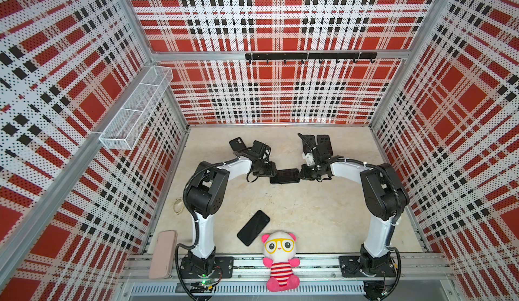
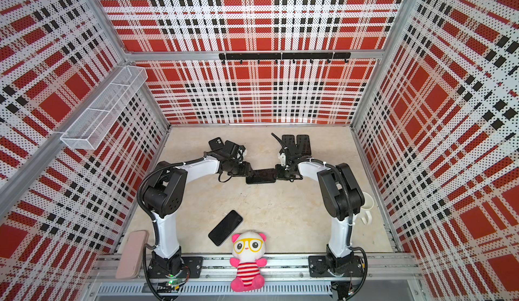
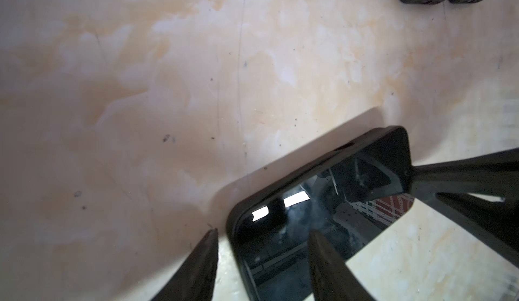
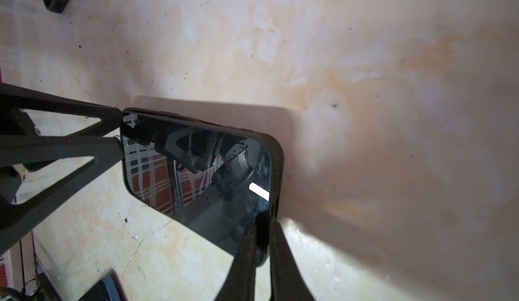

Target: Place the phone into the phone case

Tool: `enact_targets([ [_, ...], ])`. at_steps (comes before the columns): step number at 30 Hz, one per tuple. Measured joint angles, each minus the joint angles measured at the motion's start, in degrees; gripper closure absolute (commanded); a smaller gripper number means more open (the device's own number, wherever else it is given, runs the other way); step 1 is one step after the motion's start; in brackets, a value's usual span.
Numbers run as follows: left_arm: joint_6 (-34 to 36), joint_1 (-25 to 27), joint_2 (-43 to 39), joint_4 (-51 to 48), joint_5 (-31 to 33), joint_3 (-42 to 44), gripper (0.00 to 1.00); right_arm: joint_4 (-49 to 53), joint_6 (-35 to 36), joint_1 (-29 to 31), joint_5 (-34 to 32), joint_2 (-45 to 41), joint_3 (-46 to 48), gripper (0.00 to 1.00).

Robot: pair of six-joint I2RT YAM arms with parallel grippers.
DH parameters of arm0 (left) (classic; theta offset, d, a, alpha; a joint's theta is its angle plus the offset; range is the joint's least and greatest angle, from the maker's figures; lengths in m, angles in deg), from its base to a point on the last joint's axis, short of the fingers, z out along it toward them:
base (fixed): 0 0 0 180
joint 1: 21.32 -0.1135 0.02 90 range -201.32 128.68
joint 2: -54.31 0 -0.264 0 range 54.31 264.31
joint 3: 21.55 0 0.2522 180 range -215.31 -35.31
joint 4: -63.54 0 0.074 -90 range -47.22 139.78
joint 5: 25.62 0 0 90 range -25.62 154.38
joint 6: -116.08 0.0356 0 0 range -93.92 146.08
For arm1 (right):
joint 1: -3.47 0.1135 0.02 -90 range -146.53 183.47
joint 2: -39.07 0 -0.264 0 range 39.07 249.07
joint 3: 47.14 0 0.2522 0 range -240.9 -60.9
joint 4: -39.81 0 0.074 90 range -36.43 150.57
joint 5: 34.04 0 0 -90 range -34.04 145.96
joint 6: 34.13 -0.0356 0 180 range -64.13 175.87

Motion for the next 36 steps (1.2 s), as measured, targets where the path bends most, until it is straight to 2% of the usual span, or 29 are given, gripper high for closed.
enact_targets([
  [18,-2.93,0.33,0.09,2.21,0.04,1.55,0.49,6.64,0.13,1.2,-1.51,2.8,-5.01,0.89],
  [26,-4.2,0.35,0.33,2.73,0.11,1.73,0.5,9.14,-0.35,2.01,-3.26,4.66,-6.49,0.93],
  [36,-4.46,0.35,0.44,2.89,0.31,1.73,0.5,9.42,-1.33,2.71,-4.98,5.16,-6.73,0.94],
])
